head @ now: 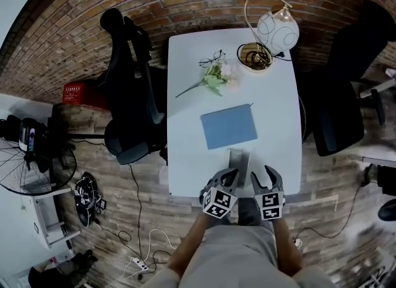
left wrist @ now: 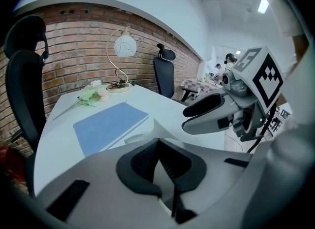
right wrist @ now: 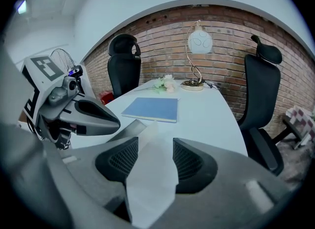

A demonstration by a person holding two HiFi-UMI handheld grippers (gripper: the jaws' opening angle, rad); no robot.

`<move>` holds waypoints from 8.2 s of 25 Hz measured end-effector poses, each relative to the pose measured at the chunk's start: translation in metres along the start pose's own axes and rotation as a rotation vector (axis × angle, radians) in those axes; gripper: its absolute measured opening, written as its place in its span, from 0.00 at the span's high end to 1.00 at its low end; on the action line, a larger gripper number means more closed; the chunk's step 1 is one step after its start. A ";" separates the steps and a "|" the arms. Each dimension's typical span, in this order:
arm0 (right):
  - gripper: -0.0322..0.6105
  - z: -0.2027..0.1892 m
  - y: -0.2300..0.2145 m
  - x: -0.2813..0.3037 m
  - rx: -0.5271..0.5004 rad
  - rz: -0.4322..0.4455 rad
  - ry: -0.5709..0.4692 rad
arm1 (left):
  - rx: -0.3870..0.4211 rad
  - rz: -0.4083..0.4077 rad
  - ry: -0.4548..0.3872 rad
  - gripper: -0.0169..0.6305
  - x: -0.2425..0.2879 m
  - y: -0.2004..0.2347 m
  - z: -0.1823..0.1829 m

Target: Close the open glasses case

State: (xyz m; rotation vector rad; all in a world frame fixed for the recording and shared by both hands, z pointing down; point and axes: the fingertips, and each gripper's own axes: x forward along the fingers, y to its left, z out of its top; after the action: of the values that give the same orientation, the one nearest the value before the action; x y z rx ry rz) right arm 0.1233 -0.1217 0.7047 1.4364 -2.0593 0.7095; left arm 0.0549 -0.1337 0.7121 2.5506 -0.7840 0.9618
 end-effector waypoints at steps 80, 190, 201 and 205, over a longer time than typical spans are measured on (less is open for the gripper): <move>0.60 0.002 0.040 0.029 -0.097 0.103 0.047 | -0.081 0.037 0.036 0.97 -0.002 0.007 -0.029; 0.60 0.060 0.079 -0.028 -0.134 -0.054 -0.155 | -0.021 0.131 -0.144 0.97 -0.095 0.051 -0.005; 0.60 0.083 0.088 -0.079 -0.131 -0.128 -0.286 | 0.027 0.143 -0.283 0.97 -0.143 0.040 0.030; 0.60 0.088 0.090 -0.094 -0.144 -0.161 -0.311 | 0.043 0.135 -0.328 0.97 -0.158 0.033 0.041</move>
State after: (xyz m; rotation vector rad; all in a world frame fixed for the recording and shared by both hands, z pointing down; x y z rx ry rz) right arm 0.0549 -0.0912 0.5667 1.6893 -2.1378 0.2795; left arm -0.0421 -0.1184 0.5782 2.7620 -1.0452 0.6066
